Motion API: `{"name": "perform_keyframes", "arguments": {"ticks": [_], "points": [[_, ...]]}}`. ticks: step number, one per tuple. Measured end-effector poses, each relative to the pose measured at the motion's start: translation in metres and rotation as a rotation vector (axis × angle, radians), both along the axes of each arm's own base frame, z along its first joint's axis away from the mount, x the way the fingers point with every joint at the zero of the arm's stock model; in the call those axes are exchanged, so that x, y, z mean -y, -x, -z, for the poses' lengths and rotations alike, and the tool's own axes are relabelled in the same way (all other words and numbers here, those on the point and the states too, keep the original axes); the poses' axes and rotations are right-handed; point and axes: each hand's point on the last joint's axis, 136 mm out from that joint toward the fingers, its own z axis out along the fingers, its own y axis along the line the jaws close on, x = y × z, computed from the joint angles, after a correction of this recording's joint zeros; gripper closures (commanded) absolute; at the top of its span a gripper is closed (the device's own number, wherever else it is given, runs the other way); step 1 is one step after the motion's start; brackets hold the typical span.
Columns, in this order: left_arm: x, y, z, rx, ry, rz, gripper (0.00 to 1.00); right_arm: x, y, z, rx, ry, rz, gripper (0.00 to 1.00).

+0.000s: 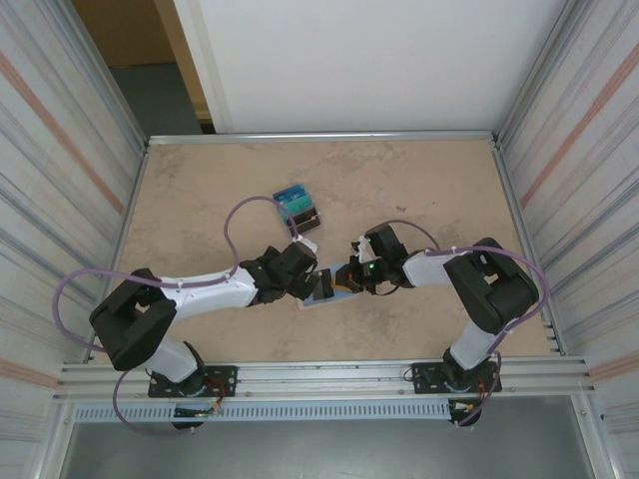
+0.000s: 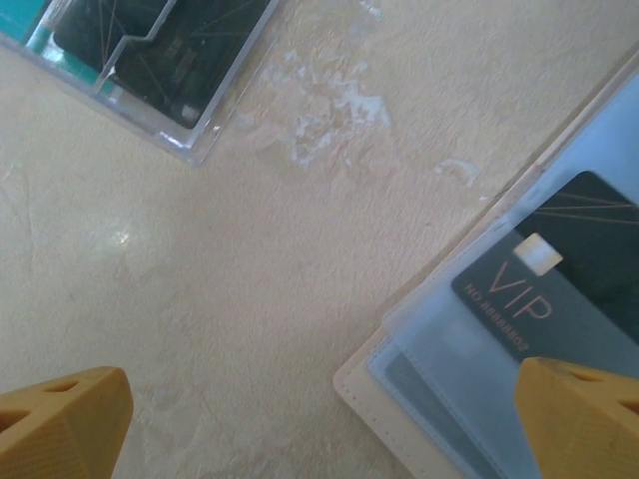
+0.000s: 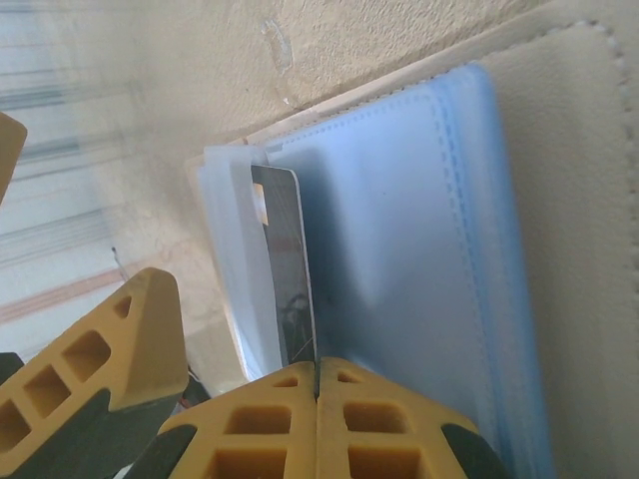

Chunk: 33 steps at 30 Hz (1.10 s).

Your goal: Take the credit cards out of the card holder

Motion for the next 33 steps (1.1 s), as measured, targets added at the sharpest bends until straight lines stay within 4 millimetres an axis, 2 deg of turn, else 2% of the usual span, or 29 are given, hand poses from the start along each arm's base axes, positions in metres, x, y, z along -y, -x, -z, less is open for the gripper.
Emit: {"name": "perform_keyframes", "arguments": {"ticks": [9,17,25,33], "points": [[0.017,-0.008,0.001,0.017,0.012,0.051,0.01,-0.001,-0.005,-0.007,0.012,0.035,-0.025,1.00],[0.016,-0.008,0.017,-0.009,-0.034,0.065,0.01,0.003,-0.004,-0.009,0.017,0.071,-0.038,1.00],[0.016,-0.008,0.019,-0.013,-0.038,0.065,0.01,0.007,-0.003,-0.015,0.029,0.083,-0.030,1.00],[0.016,-0.007,0.021,-0.016,-0.042,0.065,0.01,0.005,-0.005,-0.021,0.052,0.055,-0.022,0.84]]}}
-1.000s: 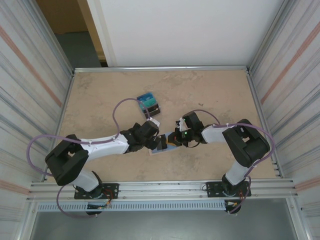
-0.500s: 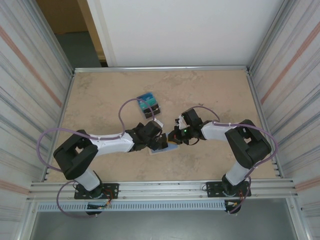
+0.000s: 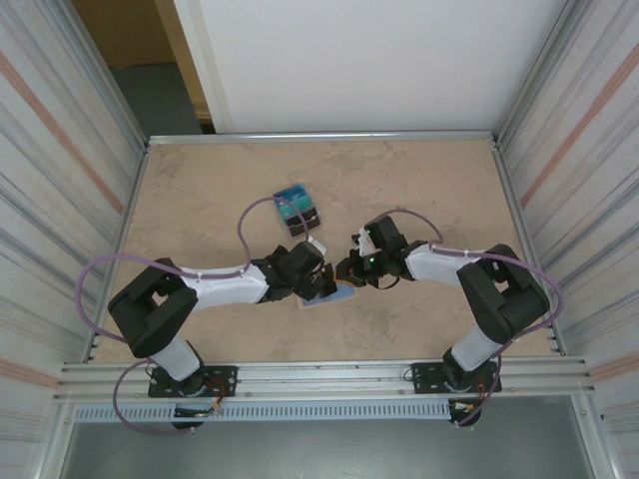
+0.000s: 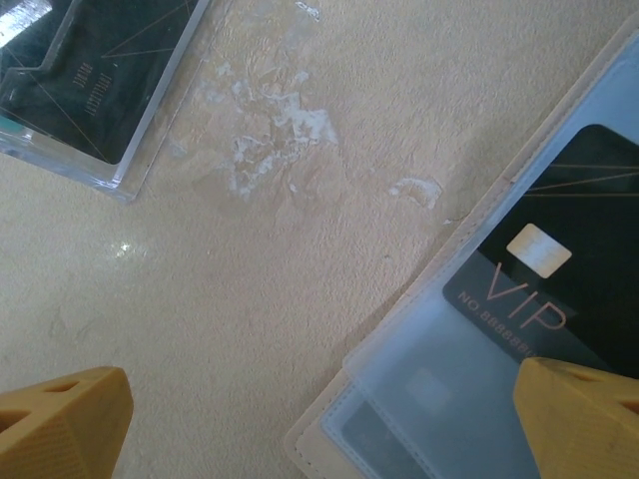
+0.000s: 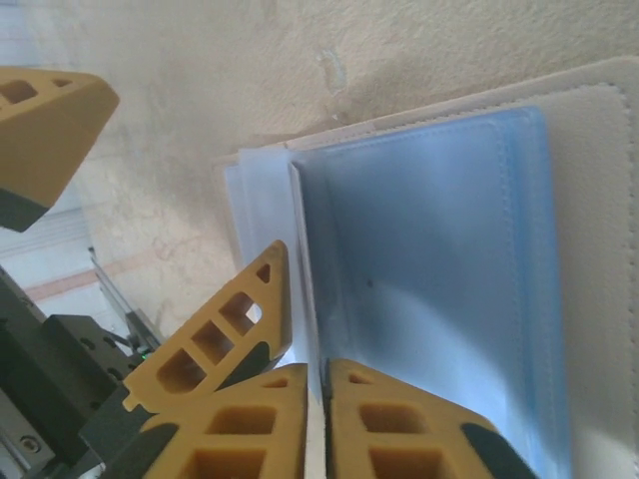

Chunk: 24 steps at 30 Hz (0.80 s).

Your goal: Take the credit cards out of the card holder

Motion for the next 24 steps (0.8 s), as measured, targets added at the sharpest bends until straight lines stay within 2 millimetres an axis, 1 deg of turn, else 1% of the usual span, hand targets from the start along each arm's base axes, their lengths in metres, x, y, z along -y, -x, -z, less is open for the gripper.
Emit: {"name": "perform_keyframes", "arguments": {"ticks": [4,9,15,17,21,24], "points": [[0.000,0.001,0.003,-0.007,-0.005,0.001,0.01,-0.004,0.002,-0.002,-0.001,-0.045,0.002,0.82],[0.000,0.001,0.004,-0.010,-0.007,0.002,0.01,-0.009,-0.002,-0.006,0.016,-0.072,0.004,0.83],[0.000,0.001,0.005,-0.011,-0.005,0.000,0.01,-0.015,0.001,0.002,0.006,-0.069,-0.010,0.85],[0.000,0.001,0.005,-0.011,-0.005,-0.001,0.01,-0.016,0.003,0.007,-0.004,-0.063,-0.013,0.87],[0.000,0.001,0.005,-0.011,-0.005,-0.001,0.01,-0.016,0.005,0.013,-0.013,-0.049,-0.016,0.95],[0.000,0.001,0.005,-0.011,-0.005,-0.001,0.01,-0.015,0.003,0.014,-0.011,-0.025,-0.011,0.98]]}}
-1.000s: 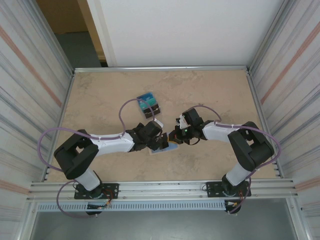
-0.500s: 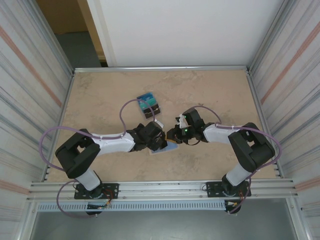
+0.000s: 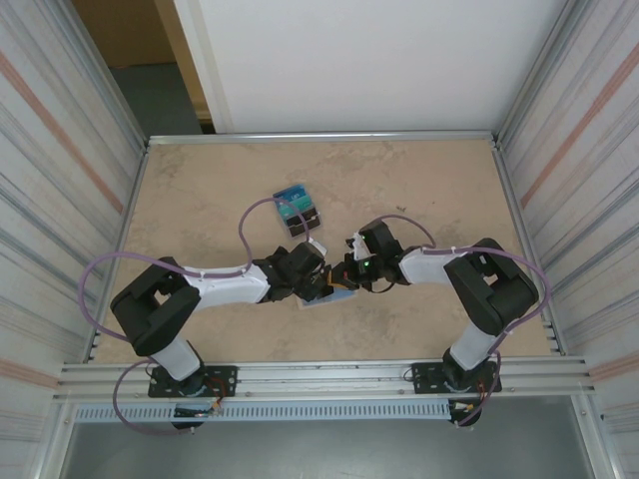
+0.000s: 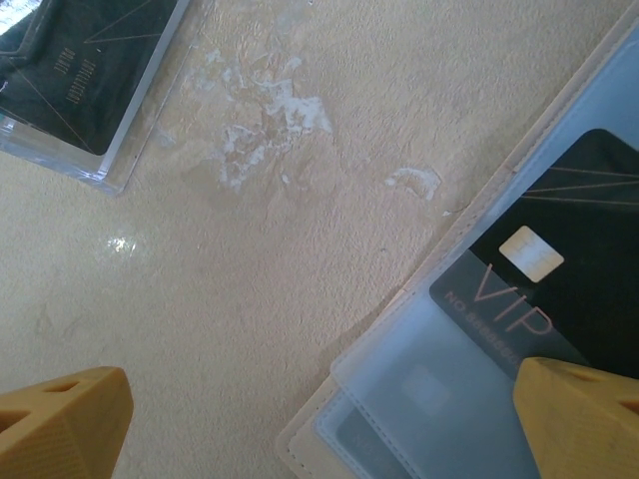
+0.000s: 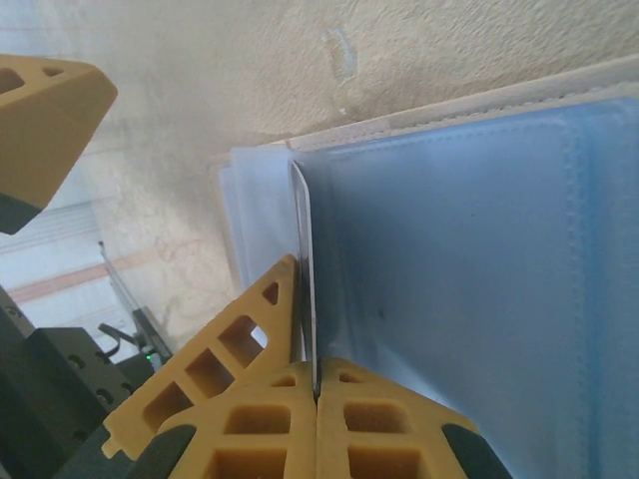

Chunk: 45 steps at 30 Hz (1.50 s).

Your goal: Take the credit cards out of the card holder

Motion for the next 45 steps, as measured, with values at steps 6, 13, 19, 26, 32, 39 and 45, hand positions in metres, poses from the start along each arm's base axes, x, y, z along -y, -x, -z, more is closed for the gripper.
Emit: {"name": "perform_keyframes", "arguments": {"ticks": [6,13,19,26,32,39,45], "points": [[0.001,-0.002,-0.012,0.025,0.023,-0.006,0.01,0.008,-0.004,-0.009,0.055,0.085,0.006,1.00],[-0.004,-0.010,-0.065,0.144,0.104,-0.042,0.02,0.027,-0.006,-0.031,0.149,0.177,0.015,1.00],[-0.015,-0.011,-0.112,0.244,0.182,-0.083,0.01,0.038,-0.003,-0.056,0.248,0.195,0.005,1.00],[-0.037,-0.010,-0.155,0.314,0.316,-0.102,0.01,0.035,-0.001,-0.103,0.439,0.142,-0.070,1.00],[-0.059,-0.013,-0.188,0.323,0.479,-0.085,0.01,0.027,0.002,-0.147,0.600,0.067,-0.140,1.00],[-0.048,0.000,-0.217,0.323,0.541,0.151,0.01,0.017,0.004,-0.189,0.752,0.032,-0.241,1.00],[-0.011,0.019,-0.241,0.288,0.496,0.473,0.09,0.002,0.013,-0.219,0.861,0.028,-0.371,1.00]]}}
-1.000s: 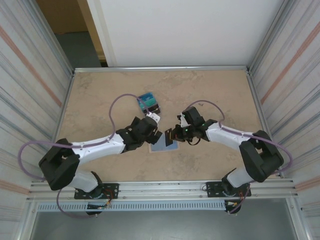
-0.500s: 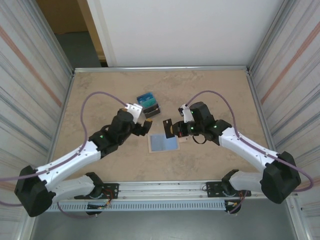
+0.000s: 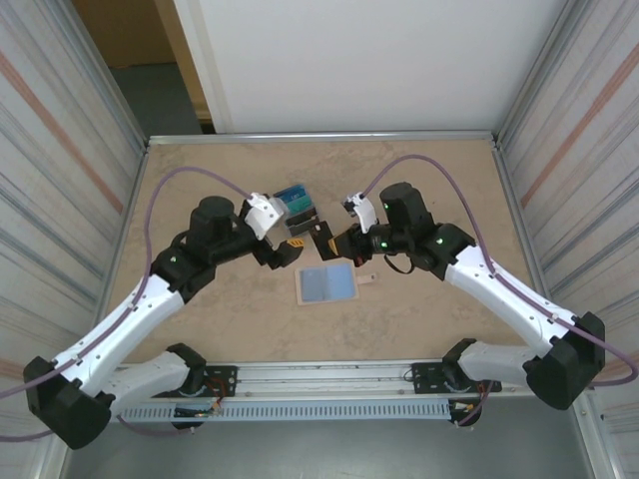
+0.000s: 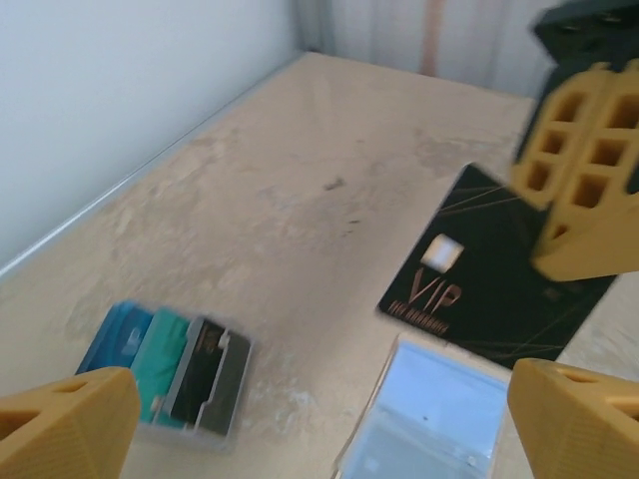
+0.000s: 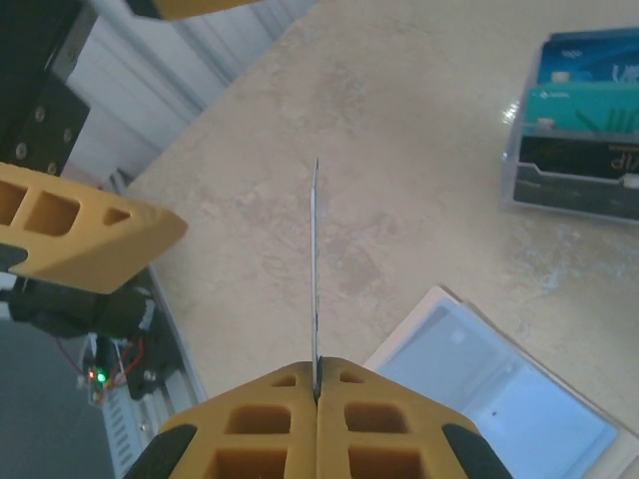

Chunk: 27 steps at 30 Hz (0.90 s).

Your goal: Take the credit cards out of the card holder

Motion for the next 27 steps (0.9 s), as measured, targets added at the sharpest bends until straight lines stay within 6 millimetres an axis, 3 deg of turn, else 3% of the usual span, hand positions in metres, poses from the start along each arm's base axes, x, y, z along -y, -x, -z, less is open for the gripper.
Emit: {"name": "perform_keyframes", "arguments": {"ticks": [6,13,27], "points": [[0.020,0.010,0.000,-0.002,-0.054,0.236,0.27,-0.014,0.016,-0.006,0.056,0.083,-0.128,1.00],[0.031,0.029,0.003,-0.066,-0.066,0.451,0.63,-0.013,0.027,-0.003,0.085,0.150,-0.202,1.00],[0.038,0.054,0.018,-0.151,-0.082,0.609,0.77,-0.013,0.027,-0.001,0.113,0.180,-0.243,1.00]]}}
